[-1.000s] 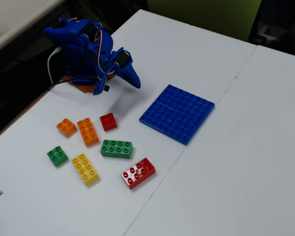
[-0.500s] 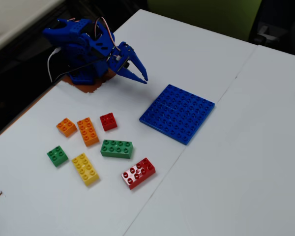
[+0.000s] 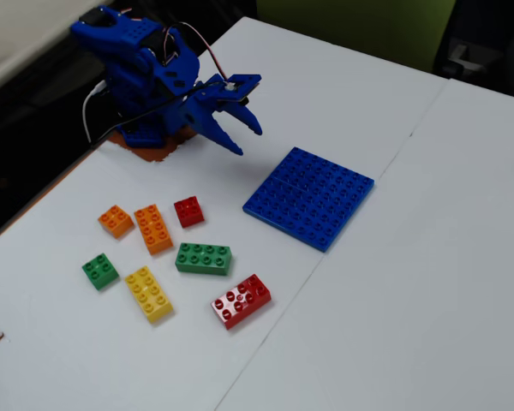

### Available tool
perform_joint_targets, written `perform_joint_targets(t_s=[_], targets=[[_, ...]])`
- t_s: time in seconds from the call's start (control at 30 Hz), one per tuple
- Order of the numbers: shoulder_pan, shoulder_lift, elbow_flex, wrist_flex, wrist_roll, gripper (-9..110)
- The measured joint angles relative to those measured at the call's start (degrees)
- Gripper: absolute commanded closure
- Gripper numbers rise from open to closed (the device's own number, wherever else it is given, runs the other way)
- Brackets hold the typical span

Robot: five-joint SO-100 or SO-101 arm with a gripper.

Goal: Pick up the 2x4 green block and go up the 8x8 blue block.

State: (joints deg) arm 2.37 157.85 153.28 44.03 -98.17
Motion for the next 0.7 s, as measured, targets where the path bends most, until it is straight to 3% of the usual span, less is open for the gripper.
perform_joint_targets(t_s=[0.47, 0.7], targets=[[19.8, -43.7, -37.3, 11.9, -43.3, 75], [28.1, -66.2, -64.7, 22.3, -54.8, 73]])
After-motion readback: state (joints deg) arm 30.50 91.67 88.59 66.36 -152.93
